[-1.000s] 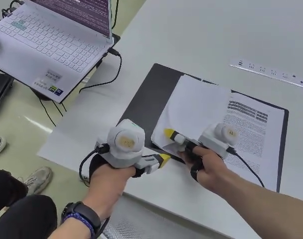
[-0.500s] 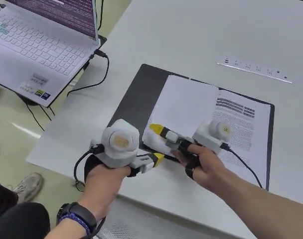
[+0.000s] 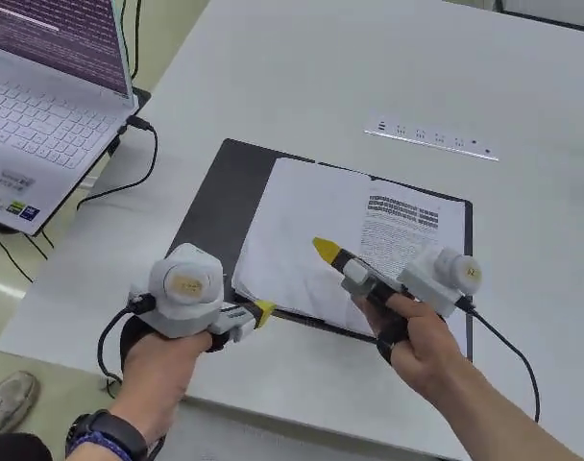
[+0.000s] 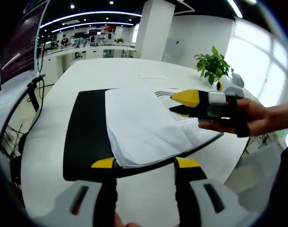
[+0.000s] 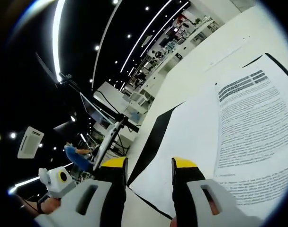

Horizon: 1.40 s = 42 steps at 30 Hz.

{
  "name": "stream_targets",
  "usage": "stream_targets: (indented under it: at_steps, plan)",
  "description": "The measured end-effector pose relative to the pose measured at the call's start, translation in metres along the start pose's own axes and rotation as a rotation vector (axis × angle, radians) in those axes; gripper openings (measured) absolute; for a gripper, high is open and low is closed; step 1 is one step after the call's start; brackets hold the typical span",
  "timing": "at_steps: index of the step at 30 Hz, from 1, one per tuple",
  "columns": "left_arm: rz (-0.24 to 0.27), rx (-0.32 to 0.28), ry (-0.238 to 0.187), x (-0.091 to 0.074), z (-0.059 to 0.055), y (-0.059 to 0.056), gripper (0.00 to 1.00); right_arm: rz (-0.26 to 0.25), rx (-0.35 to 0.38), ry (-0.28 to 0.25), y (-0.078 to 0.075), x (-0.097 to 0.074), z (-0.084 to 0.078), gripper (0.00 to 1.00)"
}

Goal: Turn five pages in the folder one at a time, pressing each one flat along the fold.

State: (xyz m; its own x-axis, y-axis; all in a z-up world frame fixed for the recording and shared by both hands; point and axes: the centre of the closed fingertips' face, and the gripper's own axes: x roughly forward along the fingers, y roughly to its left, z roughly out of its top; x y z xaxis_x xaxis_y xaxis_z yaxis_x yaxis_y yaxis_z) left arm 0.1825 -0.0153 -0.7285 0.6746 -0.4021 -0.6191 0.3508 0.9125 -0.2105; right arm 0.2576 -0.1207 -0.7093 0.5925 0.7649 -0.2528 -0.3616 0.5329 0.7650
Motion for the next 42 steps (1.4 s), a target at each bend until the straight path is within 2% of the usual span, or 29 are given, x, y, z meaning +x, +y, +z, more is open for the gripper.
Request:
stream_targets:
  at_steps: [4, 6, 11, 15, 17, 19, 25, 34, 38, 39, 42]
  plan:
    - [-0.009, 0.015, -0.01, 0.005, 0.007, -0.001, 0.39, -0.038, -0.019, -0.021, -0.008, -0.021, 0.005, 0.35]
    - [-0.017, 0.021, -0.018, 0.01, 0.011, -0.002, 0.37, -0.061, -0.014, -0.026, -0.015, -0.033, 0.003, 0.34]
    - [-0.022, 0.041, -0.017, 0.019, 0.015, 0.001, 0.27, -0.092, 0.013, -0.053, -0.022, -0.051, -0.001, 0.32]
    - [-0.017, 0.034, -0.01, 0.024, 0.014, 0.007, 0.2, -0.108, 0.02, -0.052, -0.024, -0.059, -0.008, 0.3]
    - [0.004, -0.012, -0.016, 0.025, 0.012, 0.011, 0.18, -0.114, 0.023, -0.052, -0.024, -0.063, -0.011, 0.3]
    - [0.007, -0.034, -0.019, 0.026, 0.01, 0.012, 0.16, -0.118, 0.029, -0.047, -0.024, -0.066, -0.016, 0.29]
    - [0.014, -0.031, 0.008, 0.033, 0.001, 0.016, 0.1, -0.134, 0.042, -0.024, -0.029, -0.072, -0.029, 0.28]
    - [0.024, -0.069, 0.024, 0.044, -0.007, 0.026, 0.02, -0.141, 0.041, 0.003, -0.033, -0.072, -0.035, 0.25]
    - [0.039, -0.027, 0.087, 0.05, -0.021, 0.028, 0.0, -0.139, 0.038, 0.014, -0.033, -0.068, -0.036, 0.24]
    - [0.038, -0.03, 0.071, 0.05, -0.019, 0.027, 0.0, -0.139, 0.041, 0.014, -0.033, -0.067, -0.035, 0.24]
    - [0.045, -0.018, 0.076, 0.049, -0.018, 0.027, 0.0, -0.136, 0.035, 0.019, -0.034, -0.062, -0.034, 0.23]
